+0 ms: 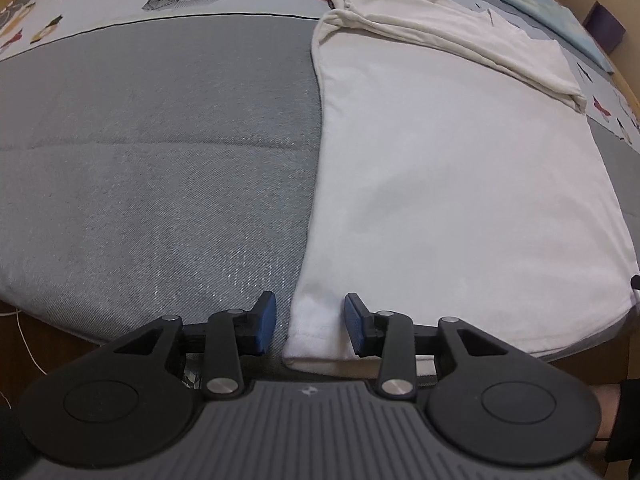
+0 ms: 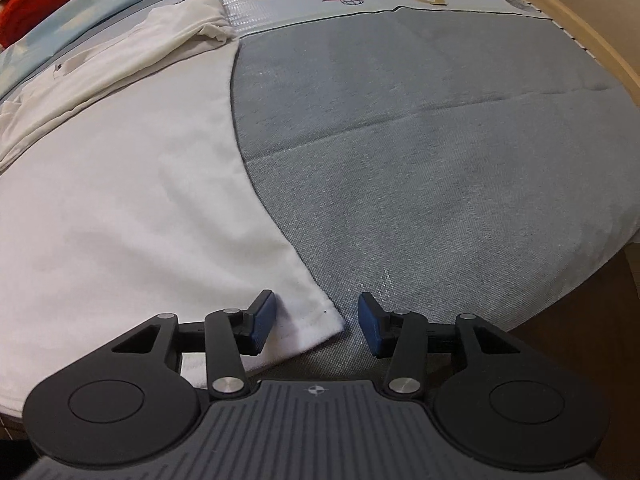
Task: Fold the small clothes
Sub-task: 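Close both grippers on the shirt hem, then lift the hem with both grippers, fold it toward the collar, release, then grasp the folded shirt edge with the right gripper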
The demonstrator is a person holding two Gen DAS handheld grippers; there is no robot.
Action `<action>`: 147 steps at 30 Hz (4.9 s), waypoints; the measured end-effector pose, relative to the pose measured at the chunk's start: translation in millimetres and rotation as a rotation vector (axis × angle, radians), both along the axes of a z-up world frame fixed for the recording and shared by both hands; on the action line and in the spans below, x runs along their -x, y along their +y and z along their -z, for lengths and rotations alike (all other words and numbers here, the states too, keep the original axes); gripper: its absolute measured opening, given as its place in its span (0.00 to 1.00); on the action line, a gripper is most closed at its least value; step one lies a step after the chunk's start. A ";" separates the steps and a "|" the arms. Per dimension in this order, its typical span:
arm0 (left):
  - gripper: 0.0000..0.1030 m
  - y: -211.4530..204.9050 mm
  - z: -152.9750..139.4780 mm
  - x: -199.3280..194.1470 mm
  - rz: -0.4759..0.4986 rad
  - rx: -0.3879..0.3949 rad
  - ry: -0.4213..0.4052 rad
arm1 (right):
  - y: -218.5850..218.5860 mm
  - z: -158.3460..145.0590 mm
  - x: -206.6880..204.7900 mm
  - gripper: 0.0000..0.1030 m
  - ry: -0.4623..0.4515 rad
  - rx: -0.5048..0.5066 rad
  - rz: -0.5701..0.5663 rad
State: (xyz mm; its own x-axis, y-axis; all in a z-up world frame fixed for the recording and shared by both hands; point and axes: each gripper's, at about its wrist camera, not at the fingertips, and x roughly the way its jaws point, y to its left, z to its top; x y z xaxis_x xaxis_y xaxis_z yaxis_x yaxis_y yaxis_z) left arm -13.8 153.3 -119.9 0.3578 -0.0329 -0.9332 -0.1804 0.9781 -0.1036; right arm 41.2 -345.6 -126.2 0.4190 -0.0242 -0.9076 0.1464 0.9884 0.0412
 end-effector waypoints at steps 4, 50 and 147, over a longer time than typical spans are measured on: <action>0.40 -4.8 0.3 -1.0 0.012 -0.012 -0.006 | -0.2 -2.5 3.1 0.47 0.002 0.013 0.000; 0.06 5.7 -38.5 11.7 0.041 0.034 -0.082 | -5.6 -29.4 13.2 0.06 -0.081 -0.119 -0.034; 0.07 67.6 -74.5 -185.8 -0.067 -0.021 -0.410 | 61.4 -54.0 -184.5 0.02 -0.468 -0.022 -0.137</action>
State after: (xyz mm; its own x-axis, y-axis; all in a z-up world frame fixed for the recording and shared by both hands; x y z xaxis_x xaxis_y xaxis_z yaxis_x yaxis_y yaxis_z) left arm 172.0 220.8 -45.4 0.7008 0.0205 -0.7131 -0.1917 0.9682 -0.1606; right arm 225.7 -284.1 -72.2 0.7804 0.0772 -0.6205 -0.0245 0.9954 0.0929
